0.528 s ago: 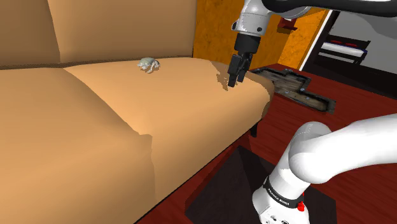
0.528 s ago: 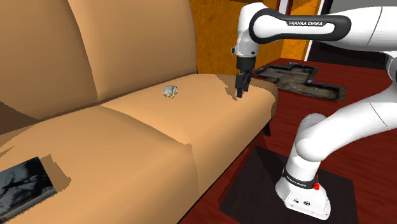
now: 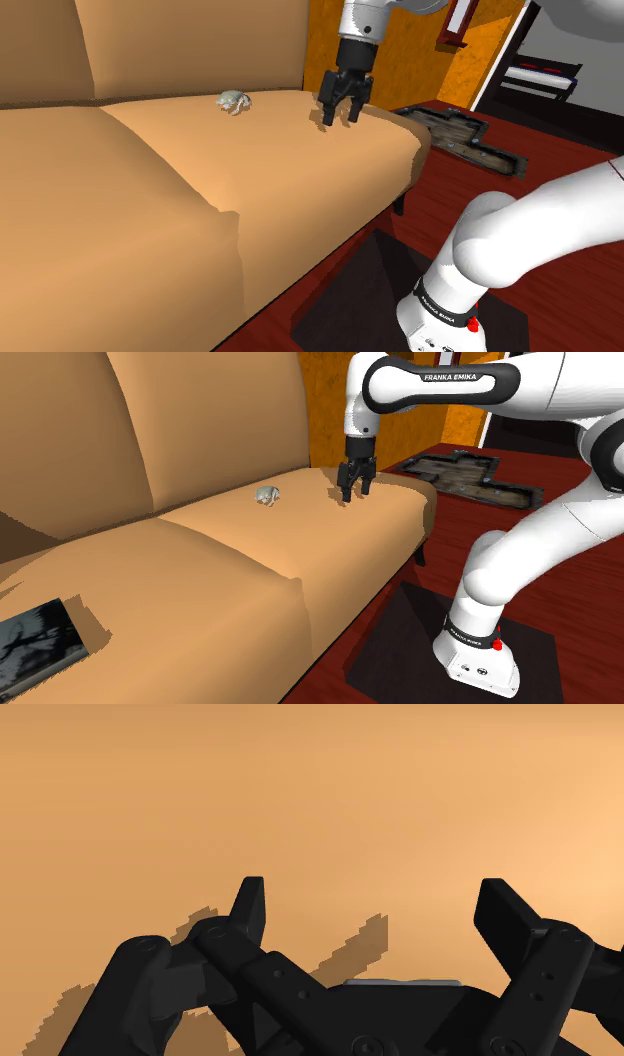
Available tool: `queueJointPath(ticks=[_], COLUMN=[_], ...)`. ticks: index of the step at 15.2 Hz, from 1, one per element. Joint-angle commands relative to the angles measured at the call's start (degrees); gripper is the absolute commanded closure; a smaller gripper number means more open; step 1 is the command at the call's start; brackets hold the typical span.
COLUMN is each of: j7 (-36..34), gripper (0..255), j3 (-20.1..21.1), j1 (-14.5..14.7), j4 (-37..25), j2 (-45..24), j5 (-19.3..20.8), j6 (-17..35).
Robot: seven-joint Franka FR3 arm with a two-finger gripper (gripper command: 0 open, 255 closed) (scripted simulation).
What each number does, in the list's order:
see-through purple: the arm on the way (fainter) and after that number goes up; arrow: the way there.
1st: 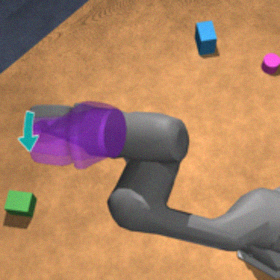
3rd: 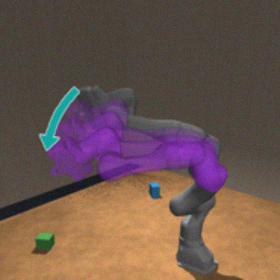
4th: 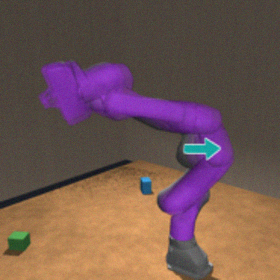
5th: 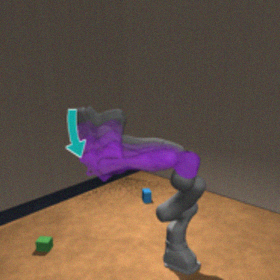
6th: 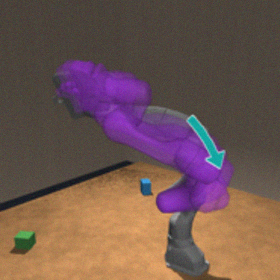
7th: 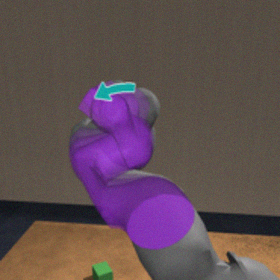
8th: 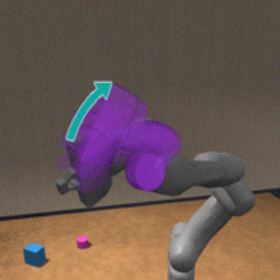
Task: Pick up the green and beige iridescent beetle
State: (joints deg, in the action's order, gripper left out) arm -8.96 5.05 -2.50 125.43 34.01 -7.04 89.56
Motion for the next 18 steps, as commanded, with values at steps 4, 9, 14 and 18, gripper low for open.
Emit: queueJointPath(ticks=[4,9,14,18], j7=[-12.7,-24.9,-36.9,-46.0], gripper=[0,0,0,0], j3=[4.4,7.6,9.6,10.1], j1=[-1.3,-2.4,-2.6,-1.6], j4=[-9.6,-21.0,-34.8,-48.6], j2=[-10.0,-20.6,-32.3,-42.7], j5=[-2.4,-2.6,-1.1,1.0], j6=[1.2,1.5,0.3,-2.4])
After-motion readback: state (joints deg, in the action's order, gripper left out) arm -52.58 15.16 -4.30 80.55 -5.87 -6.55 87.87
